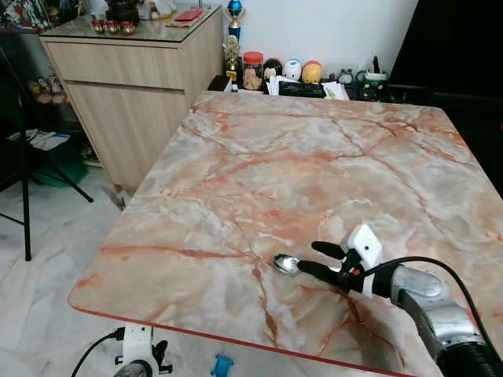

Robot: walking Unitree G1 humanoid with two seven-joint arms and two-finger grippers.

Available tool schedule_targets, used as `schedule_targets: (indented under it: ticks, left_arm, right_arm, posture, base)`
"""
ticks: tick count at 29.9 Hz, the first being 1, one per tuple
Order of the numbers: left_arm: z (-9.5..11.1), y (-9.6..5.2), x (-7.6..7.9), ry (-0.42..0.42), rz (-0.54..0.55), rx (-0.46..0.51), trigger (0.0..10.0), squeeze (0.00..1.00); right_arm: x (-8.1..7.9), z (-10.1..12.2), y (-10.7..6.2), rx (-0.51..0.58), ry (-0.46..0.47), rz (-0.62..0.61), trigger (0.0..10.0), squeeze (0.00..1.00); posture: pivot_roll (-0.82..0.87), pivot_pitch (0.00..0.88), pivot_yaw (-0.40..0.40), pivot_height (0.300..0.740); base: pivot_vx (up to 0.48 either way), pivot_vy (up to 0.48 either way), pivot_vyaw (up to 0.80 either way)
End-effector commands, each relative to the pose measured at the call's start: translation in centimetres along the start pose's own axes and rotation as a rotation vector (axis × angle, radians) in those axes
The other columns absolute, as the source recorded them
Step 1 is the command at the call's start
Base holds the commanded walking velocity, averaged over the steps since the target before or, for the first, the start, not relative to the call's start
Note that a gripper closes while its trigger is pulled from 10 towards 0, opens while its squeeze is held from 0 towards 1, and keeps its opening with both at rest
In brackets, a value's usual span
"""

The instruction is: Setting the table

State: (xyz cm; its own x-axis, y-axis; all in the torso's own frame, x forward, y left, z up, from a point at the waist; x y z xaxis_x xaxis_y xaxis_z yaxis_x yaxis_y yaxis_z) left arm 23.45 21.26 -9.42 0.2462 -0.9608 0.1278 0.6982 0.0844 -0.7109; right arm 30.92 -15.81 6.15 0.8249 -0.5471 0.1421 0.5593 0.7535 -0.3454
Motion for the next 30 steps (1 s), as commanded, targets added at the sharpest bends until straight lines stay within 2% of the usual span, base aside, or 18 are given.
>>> schedule_targets:
  ticks: [1,11,15,20,30]
  left_arm:
    - [-0.1,0.0,-0.2,-0.003,0.01,-0.014,10.0,0.0]
    - [-0.3,0.0,-0.3,-0.007,0.014,-0.018,10.0,0.0]
    - [-0.3,-0.1,-0.4,-0.007,0.016,-0.02,10.0,0.0]
    - [-0.3,-0.1,-0.5,-0.005,0.017,-0.022,10.0,0.0]
    - [-0.2,-0.1,-0.6,-0.005,0.018,-0.021,10.0,0.0]
  right_arm:
    - [0.3,0.0,0.2,-0.016,-0.026,0.003,10.0,0.0]
    - [1.0,0.0,-1.0,-0.003,-0.039,0.004,10.0,0.0]
    - [1.5,0.4,-2.6,0.011,-0.055,0.014,10.0,0.0]
    - [1.5,-0.2,-3.4,-0.014,-0.066,0.029,10.0,0.0]
    - [0.9,-1.0,-3.3,-0.034,-0.042,0.052,10.0,0.0]
  posture:
    - [0.06,0.003,0.009,0.74]
    - [0.06,0.011,0.01,0.74]
    - [0.06,0.016,0.012,0.74]
    - [0.05,0.017,0.015,0.74]
    - [0.06,0.019,0.016,0.74]
  base:
    - [0.0,0.0,0.0]
    - [0.0,0.0,0.0]
    - [0.0,0.0,0.0]
    - [0.0,0.0,0.0]
    - [0.0,0.0,0.0]
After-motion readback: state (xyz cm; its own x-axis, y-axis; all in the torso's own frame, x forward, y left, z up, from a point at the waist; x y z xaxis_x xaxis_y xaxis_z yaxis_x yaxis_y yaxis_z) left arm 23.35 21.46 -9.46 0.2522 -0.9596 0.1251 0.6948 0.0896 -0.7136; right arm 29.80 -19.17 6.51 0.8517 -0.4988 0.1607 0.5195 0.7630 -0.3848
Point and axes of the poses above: a point about 5 cm out from each wrist's last joint towards the gripper, its own y axis pointing out of the wrist towards the gripper, its own z axis along the axis of the wrist's last joint, x = y × z, the point moved 4 cm from there along y, pointing out of the wrist towards the gripper, and after that the axes turned 10 degrees about -y, right-handed, at the moved point
